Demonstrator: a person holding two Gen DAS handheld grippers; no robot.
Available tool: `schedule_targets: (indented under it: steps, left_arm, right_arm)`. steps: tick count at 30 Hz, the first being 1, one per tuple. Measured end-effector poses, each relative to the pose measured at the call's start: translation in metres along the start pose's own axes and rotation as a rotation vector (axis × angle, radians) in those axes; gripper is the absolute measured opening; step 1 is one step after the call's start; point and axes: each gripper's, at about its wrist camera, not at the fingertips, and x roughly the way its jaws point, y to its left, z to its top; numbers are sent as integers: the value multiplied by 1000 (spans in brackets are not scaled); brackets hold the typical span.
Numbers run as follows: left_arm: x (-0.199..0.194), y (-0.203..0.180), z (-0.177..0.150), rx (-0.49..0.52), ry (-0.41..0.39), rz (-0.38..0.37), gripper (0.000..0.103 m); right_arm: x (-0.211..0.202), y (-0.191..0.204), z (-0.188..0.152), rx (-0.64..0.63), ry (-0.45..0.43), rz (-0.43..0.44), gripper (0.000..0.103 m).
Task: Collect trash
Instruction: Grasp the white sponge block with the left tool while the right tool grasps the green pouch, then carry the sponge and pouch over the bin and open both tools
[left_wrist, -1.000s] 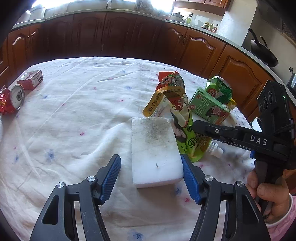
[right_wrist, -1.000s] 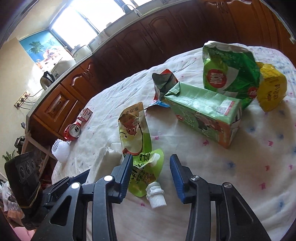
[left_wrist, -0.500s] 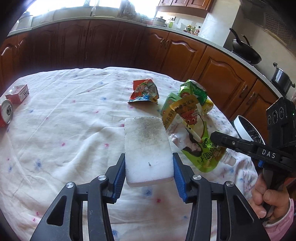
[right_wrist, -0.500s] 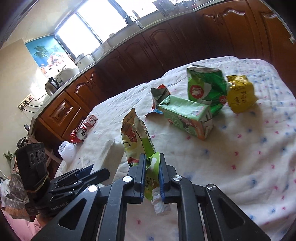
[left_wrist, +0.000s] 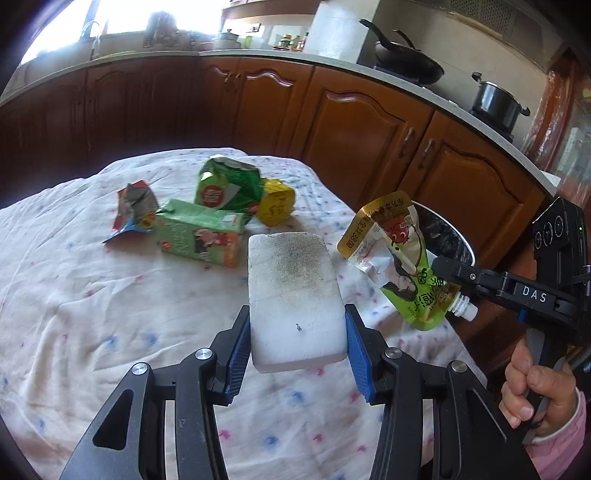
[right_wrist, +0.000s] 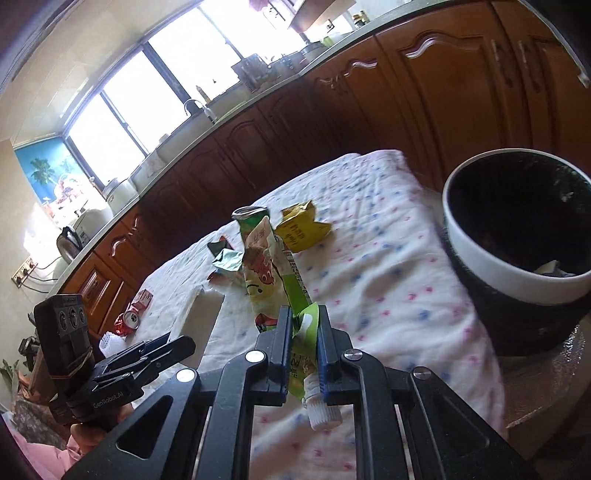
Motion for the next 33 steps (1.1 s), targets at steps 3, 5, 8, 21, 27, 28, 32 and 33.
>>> schedule_targets:
  steps: [3, 5, 8, 21, 27, 28, 32, 33]
  left_arm:
    - [17, -17, 8, 33, 14, -25, 46]
    - [26, -28, 12, 54, 21, -39, 46]
    - [38, -41, 16, 84, 35, -57, 46]
    - [84, -83, 48, 186, 60, -115, 46]
    - [106, -105, 65, 236, 69, -135, 46]
    - [111, -108, 68, 241, 73, -138, 46]
    - [131, -119, 83, 269, 94, -143, 46]
    - [137, -121, 87, 273, 100, -146, 46]
  right_arm:
    - [-18, -15, 3, 21, -32, -32, 12]
    - [-28, -24, 4, 31, -51, -52, 12]
    - [-41, -36, 6, 46, -74, -76, 12]
    - [-76, -76, 18, 83, -149, -162, 11]
    - [-81, -92, 30, 83, -164, -209, 11]
    - [-82, -95, 33, 84, -165, -218, 11]
    - [-84, -104, 43, 81, -165, -262, 11]
    - [-85, -107, 45, 80, -163, -272, 11]
